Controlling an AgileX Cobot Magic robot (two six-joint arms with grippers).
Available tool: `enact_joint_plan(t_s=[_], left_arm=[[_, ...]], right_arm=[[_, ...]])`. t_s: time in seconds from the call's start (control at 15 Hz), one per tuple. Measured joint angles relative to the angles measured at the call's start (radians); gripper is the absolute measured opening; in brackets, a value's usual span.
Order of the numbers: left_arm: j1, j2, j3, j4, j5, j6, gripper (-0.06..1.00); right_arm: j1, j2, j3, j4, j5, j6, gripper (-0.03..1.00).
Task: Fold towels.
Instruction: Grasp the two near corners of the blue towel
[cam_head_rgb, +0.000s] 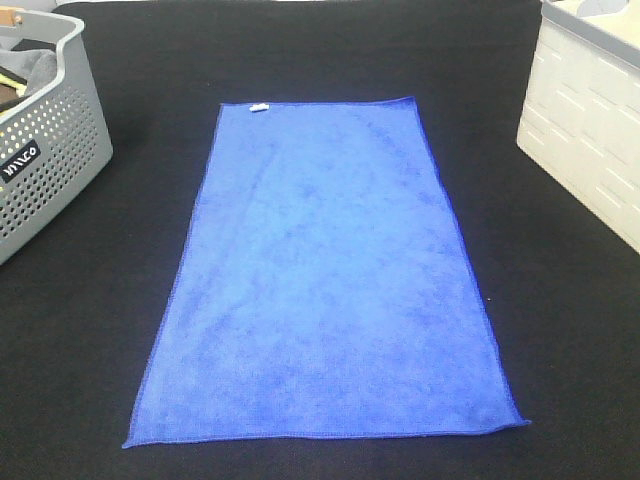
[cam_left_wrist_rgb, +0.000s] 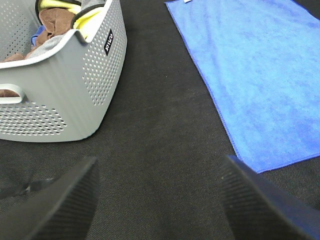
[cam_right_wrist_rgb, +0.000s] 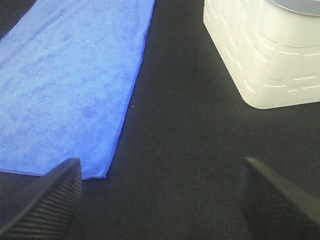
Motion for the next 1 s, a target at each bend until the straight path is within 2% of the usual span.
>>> enact_joint_plan(t_s=[1.0], left_arm=[[0.000, 0.000, 0.000, 0.000, 0.000, 0.000, 0.66]], right_arm=[[0.000, 0.000, 0.000, 0.000, 0.000, 0.000, 0.79]])
